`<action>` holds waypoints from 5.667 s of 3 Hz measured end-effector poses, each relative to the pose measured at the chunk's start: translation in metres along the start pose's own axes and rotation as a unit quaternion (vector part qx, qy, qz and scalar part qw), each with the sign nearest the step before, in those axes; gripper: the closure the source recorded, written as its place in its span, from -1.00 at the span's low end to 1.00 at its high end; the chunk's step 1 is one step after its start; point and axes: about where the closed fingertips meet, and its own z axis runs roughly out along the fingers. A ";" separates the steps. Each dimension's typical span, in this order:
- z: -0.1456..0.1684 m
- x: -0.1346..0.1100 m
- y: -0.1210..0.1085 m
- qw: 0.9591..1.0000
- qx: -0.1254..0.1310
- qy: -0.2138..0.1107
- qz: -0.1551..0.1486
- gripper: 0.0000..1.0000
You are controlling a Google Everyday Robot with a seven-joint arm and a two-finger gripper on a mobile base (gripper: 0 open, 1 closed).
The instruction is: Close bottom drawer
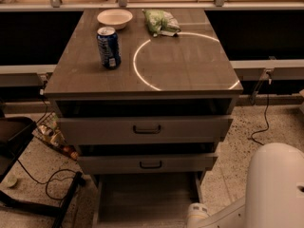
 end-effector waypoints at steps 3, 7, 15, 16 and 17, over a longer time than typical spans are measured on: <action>0.050 -0.011 -0.036 1.000 0.013 -0.014 -0.022 1.00; 0.046 -0.036 -0.103 0.996 0.065 -0.005 -0.056 1.00; 0.043 -0.079 -0.238 0.991 0.108 -0.023 -0.080 1.00; 0.031 -0.083 -0.256 0.988 0.128 -0.040 -0.072 1.00; 0.025 -0.092 -0.278 0.986 0.142 -0.060 -0.068 1.00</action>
Offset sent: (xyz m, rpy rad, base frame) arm 0.0307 0.0163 -0.0475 0.0421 -0.0117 0.0554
